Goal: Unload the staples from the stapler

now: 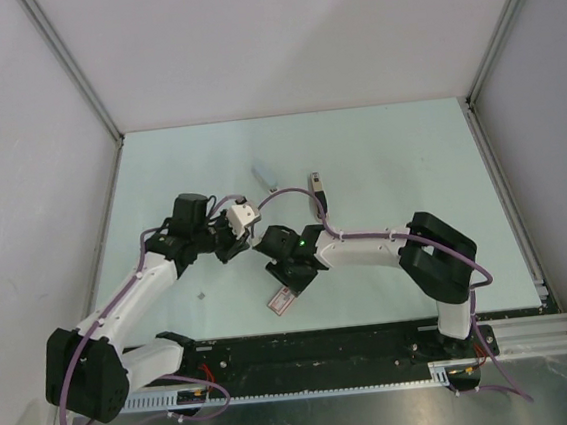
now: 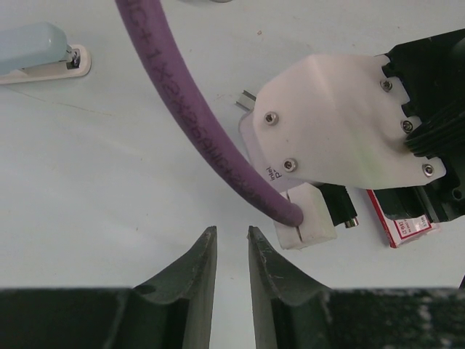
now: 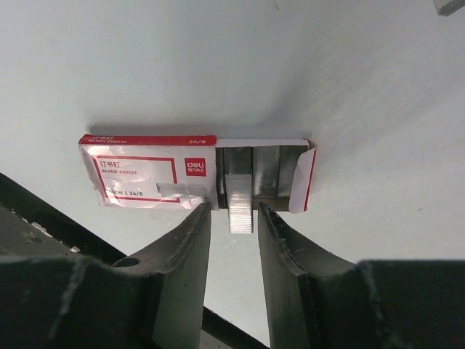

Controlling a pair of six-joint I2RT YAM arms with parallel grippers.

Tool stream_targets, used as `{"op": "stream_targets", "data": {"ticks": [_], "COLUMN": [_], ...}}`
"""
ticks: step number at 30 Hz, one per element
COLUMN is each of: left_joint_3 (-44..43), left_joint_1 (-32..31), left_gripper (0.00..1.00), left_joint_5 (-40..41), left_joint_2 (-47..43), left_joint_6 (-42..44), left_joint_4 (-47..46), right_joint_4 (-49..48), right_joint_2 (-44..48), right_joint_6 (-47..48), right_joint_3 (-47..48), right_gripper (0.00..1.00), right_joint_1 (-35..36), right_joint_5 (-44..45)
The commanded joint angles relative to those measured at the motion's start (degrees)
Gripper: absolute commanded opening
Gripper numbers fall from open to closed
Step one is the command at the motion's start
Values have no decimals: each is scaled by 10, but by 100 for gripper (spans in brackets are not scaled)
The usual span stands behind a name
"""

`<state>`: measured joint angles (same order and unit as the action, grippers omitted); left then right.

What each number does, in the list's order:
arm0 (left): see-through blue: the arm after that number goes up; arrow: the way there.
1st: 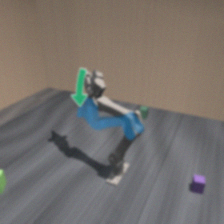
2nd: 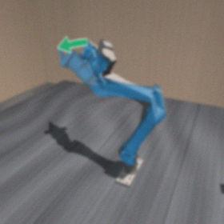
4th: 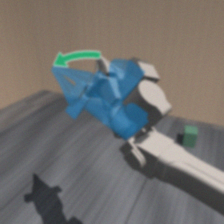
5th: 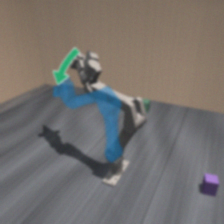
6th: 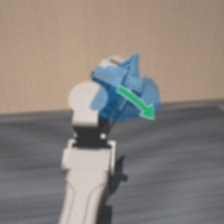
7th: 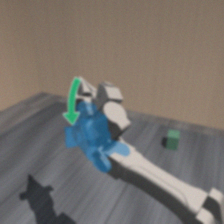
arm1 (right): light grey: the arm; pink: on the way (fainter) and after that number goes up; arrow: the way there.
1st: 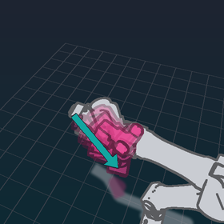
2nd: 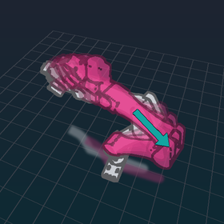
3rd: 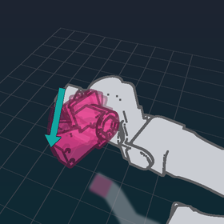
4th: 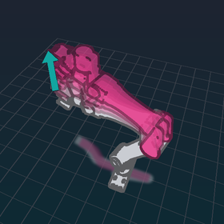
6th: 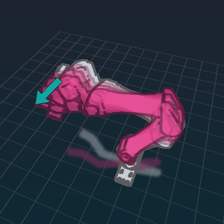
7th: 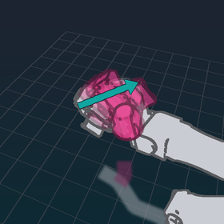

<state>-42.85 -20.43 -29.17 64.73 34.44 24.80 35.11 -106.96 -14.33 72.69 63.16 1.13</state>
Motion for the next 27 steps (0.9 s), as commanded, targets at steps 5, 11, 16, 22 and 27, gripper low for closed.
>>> {"op": "stream_targets", "data": {"ticks": [5,11,16,22,27], "left_joint_3": [3,9,9,10,12], "left_joint_1": [5,6,6,6,5], "left_gripper": [29,29,29,29,29], "left_joint_5": [-16,-17,-19,-22,-23], "left_joint_2": [-21,-23,-24,-24,-24], "left_joint_6": [-8,-6,-6,-8,-7], "left_joint_4": [1,0,1,1,0], "right_joint_4": [-17,-20,-23,-29,-32], "right_joint_2": [17,22,28,33,36], "right_joint_6": [-2,-3,-4,-5,-3], "right_joint_3": [23,22,23,24,25], "right_gripper": [32,25,22,21,21], "right_joint_1": [6,10,13,15,15], "right_joint_5": [16,32,37,41,45]}}
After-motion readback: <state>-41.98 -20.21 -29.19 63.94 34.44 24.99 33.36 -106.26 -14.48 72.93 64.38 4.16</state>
